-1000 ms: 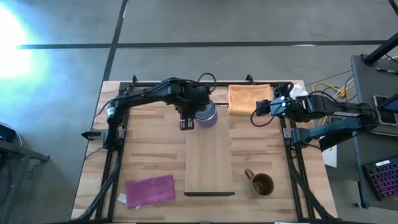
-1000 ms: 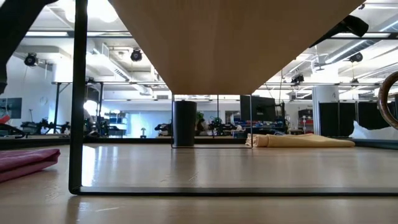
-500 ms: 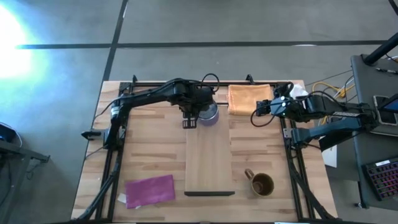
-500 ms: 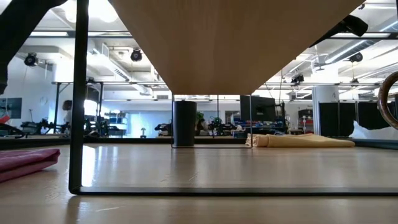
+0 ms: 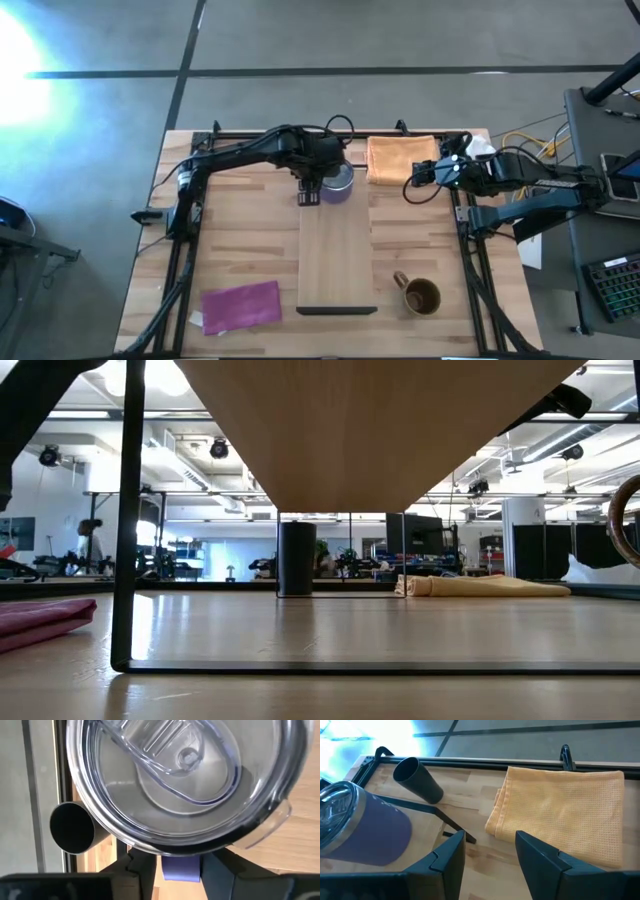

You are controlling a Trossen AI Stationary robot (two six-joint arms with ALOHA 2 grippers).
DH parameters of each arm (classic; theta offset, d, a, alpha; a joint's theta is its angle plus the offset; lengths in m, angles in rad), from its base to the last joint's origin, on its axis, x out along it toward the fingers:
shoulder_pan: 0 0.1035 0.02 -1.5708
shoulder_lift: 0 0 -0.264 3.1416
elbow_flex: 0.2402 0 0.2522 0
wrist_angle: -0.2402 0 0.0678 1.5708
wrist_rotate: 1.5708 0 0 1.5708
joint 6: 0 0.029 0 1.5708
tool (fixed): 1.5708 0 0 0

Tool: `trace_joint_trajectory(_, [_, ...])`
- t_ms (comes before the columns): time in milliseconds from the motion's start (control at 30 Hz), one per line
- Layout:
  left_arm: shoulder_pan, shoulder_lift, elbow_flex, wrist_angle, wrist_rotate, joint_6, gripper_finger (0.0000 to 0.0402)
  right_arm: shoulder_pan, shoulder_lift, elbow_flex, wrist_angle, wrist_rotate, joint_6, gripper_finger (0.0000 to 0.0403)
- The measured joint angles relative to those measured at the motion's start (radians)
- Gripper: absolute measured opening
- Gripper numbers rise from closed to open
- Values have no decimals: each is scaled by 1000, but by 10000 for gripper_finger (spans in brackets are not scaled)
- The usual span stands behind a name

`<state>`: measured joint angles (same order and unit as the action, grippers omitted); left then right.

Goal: Stack small to large cups/mugs on shelf
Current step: Put the violet mug on the shelf

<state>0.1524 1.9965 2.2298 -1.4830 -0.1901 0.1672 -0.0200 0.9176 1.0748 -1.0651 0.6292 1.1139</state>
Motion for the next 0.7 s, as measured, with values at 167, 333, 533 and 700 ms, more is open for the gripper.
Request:
trace_joint_trajectory(167, [3,0,-10,20,-3,3,77,0,0,0,0,0,0,167])
trace_joint_trajectory(333, [4,0,-10,28,-29,6,85,0,0,0,-1,0,0,167])
trace_joint_trajectory(533, [5,-14,-9,17,-37,-2,136,0,0,0,-2,2,-8,167])
trace_joint_trajectory(700, [4,-55,-1,-21,-63,-4,153,0,0,0,-2,4,-15,167])
